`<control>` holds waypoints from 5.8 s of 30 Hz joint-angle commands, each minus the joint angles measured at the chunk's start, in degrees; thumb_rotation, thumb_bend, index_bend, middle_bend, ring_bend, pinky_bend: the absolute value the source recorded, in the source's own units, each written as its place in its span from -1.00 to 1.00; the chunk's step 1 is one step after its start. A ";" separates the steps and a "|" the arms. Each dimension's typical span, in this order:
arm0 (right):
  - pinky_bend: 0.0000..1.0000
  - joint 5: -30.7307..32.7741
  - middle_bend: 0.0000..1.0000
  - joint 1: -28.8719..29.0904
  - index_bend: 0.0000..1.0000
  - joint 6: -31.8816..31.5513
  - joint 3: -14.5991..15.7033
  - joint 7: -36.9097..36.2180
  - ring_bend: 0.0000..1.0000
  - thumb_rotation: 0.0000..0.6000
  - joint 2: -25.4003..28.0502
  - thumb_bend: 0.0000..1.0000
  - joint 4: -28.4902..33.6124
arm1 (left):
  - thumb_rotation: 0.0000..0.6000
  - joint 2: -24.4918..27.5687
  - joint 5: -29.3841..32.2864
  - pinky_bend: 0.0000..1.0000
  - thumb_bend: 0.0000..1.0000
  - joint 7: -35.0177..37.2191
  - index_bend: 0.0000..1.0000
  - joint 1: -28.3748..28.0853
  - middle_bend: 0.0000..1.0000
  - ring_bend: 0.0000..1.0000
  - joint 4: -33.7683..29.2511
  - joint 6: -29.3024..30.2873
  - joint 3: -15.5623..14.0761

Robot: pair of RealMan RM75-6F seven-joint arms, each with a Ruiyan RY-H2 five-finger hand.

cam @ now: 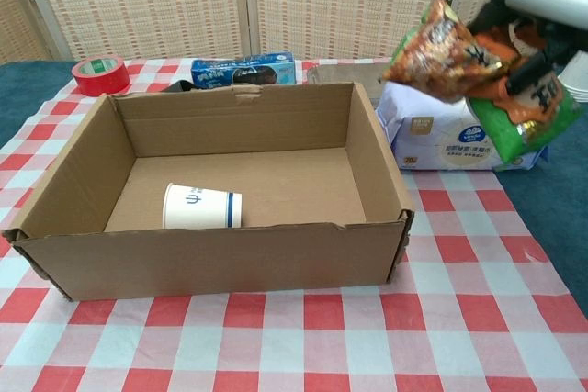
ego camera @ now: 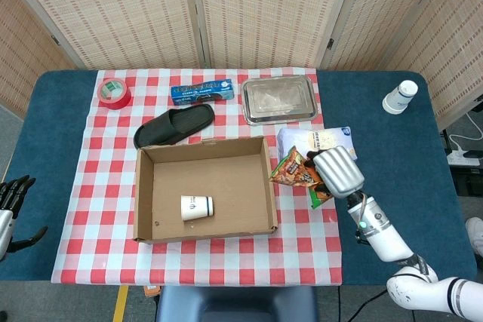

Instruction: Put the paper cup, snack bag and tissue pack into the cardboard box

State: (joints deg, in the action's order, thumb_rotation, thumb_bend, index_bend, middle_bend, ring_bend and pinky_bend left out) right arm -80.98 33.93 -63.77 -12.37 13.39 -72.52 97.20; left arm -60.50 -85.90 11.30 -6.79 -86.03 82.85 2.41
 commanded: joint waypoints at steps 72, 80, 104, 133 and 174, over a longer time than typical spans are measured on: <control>-1.00 39.80 -1.00 16.53 -1.00 21.49 4.85 11.37 -1.00 1.00 0.03 -1.00 -16.62 | 1.00 0.30 -0.40 -1.00 -0.55 0.85 -1.00 -0.05 -1.00 -1.00 0.33 -0.02 -0.26; -1.00 38.64 -1.00 17.65 -1.00 24.46 5.74 10.12 -1.00 1.00 -3.44 -1.00 -21.10 | 1.00 0.23 -0.21 -1.00 -0.55 0.96 -1.00 -0.09 -1.00 -1.00 0.46 -0.06 -0.13; 0.49 21.70 -0.01 15.72 0.51 16.66 4.54 -1.33 0.06 1.00 -15.73 -0.87 -37.86 | 1.00 0.07 0.44 -1.00 -0.55 1.22 -1.00 -0.22 -1.00 -1.00 0.64 -0.42 0.20; 0.85 18.90 0.35 15.74 0.99 -0.24 -9.25 11.85 0.46 1.00 3.72 -0.60 -1.31 | 1.00 0.09 -0.08 -1.00 -0.55 0.73 -1.00 -0.17 -1.00 -1.00 0.22 -0.11 0.01; -0.96 29.29 -1.00 27.76 -1.00 12.21 -3.76 12.99 -1.00 1.00 -7.14 -1.00 8.50 | 1.00 0.46 -0.52 -1.00 -0.55 1.87 -1.00 0.30 -1.00 -1.00 0.51 0.79 -0.06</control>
State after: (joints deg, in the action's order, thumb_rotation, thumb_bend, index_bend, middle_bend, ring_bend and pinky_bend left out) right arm -51.43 61.91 -51.18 -16.33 26.32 -80.24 105.13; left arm -60.05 -86.41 13.17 -6.49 -85.52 83.64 2.35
